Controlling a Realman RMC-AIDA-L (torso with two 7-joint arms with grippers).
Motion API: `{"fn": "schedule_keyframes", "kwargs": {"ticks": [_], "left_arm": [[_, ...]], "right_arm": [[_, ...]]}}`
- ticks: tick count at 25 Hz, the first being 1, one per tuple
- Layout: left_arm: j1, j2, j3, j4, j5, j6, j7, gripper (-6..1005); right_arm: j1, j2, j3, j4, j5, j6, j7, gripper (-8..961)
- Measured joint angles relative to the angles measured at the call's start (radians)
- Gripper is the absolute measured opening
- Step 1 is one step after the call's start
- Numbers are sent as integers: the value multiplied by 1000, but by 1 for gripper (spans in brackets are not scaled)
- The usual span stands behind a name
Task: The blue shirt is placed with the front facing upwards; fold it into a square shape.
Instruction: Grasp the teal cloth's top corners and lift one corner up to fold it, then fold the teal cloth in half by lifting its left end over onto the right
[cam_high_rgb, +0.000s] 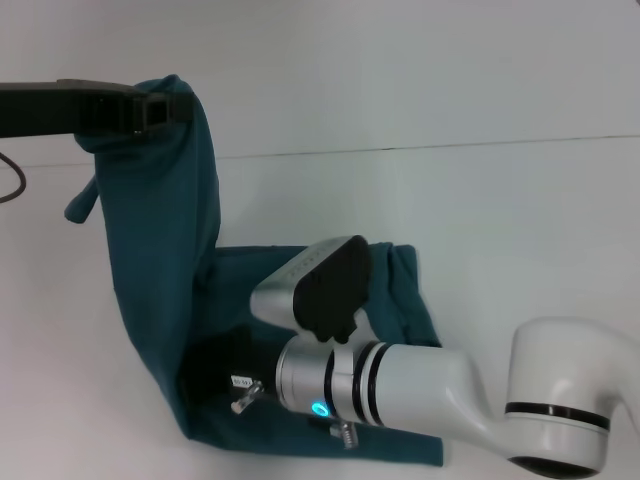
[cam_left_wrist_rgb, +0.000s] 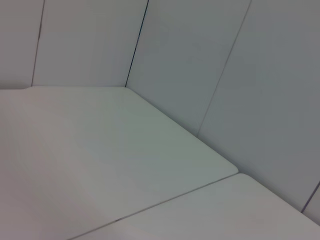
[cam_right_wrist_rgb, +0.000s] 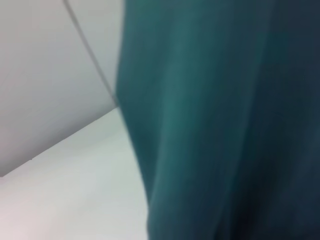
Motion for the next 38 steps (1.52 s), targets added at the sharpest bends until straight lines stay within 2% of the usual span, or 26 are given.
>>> {"fn": "schedule_keyframes", "kwargs": {"ticks": [3, 5, 9, 12, 17, 20, 24, 35, 38], "left_arm": [[0, 0, 0, -6, 0, -3, 0, 39], [0, 0, 2, -15, 2, -3, 2, 39], [5, 0, 14, -30, 0, -2, 9, 39], [10, -2, 33, -32, -1, -5, 9, 40], [16, -6, 91, -65, -25, -21, 12, 40], [22, -7, 150, -112, -47, -61, 21, 40], [24, -8, 239, -186, -71, -138, 26, 40], [12, -9, 574, -358, -168, -414, 53, 41], [1, -10, 636, -385, -177, -450, 54, 41]], "right_arm": [[-28, -5, 18, 3, -15, -1, 8, 21], [-71, -15, 54, -11, -15, -25, 7, 21], [-159, -29, 115, -91, -16, -155, 22, 21], [-210, -33, 160, -213, -16, -311, 97, 20], [-229, -31, 235, -441, -6, -517, 237, 20], [-228, -33, 264, -545, -5, -581, 292, 20], [-224, -36, 273, -609, -4, -607, 334, 20], [-237, -46, 274, -624, -3, -613, 351, 21], [-237, -47, 274, -625, -3, -613, 352, 21]]}}
